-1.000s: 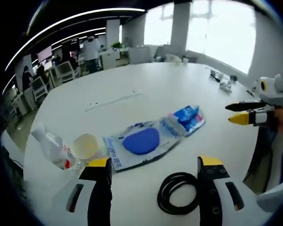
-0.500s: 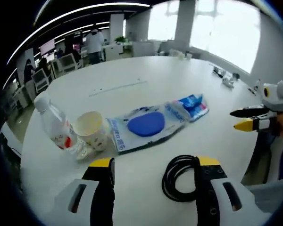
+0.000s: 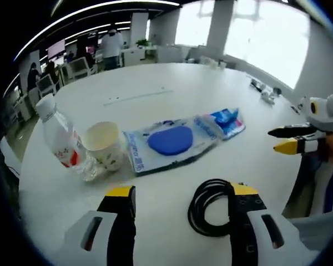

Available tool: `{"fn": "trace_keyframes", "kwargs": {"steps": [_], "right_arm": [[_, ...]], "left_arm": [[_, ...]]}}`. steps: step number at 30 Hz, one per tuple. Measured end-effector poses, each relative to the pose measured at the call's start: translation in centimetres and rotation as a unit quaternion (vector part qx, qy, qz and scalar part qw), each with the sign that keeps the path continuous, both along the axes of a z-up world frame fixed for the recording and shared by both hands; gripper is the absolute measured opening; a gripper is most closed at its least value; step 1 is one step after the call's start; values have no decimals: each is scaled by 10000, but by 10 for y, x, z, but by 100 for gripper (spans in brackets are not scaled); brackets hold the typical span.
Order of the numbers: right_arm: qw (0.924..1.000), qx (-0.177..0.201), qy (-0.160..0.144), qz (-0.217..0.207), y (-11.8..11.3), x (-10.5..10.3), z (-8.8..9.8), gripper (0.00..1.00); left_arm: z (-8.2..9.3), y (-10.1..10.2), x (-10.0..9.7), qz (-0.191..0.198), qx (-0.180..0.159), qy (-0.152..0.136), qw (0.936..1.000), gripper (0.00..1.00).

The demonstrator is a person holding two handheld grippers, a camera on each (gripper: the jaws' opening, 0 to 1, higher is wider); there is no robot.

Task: Arrange the tabletop items into an orderly group along one side of the table until the central work area is clear of visible clutter.

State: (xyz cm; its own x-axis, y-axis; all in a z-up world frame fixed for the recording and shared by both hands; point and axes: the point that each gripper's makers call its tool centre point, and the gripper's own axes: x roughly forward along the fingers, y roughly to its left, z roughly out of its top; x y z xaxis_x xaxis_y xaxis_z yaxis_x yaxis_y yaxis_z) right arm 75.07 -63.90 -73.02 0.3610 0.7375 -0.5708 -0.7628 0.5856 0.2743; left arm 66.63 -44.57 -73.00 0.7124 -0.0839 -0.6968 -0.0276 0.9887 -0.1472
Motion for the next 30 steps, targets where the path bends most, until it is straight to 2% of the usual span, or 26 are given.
{"fn": "trace_keyframes", "kwargs": {"steps": [9,13,16,18,21,25,28,30], "right_arm": [[9985,-80,490,226,21,-27,-16,52],[9974,-178,607,354,32,-46,-22,51],[9966,-242,687,386,36,-48,-28,50],[9952,-351,756,512,40,-60,-31,50],[9940,-394,854,551,46,-64,-40,49],[9927,-387,1048,459,50,-69,-47,48],[9915,-389,1238,61,49,-62,-55,47],[9910,-362,1282,101,51,-64,-54,45]], "left_arm": [[-22,-6,-9,20,-112,134,9998,60],[-30,-8,-12,22,-138,201,9997,59],[-34,-7,-14,18,-145,209,9997,55],[-40,-6,-15,-50,-146,227,9996,51],[-42,-8,-18,-13,-203,270,9994,50],[-44,-15,-21,-41,-230,309,9993,49],[-48,-15,-22,-16,-269,336,9991,49],[-50,-16,-22,-12,-297,349,9989,48]]}}
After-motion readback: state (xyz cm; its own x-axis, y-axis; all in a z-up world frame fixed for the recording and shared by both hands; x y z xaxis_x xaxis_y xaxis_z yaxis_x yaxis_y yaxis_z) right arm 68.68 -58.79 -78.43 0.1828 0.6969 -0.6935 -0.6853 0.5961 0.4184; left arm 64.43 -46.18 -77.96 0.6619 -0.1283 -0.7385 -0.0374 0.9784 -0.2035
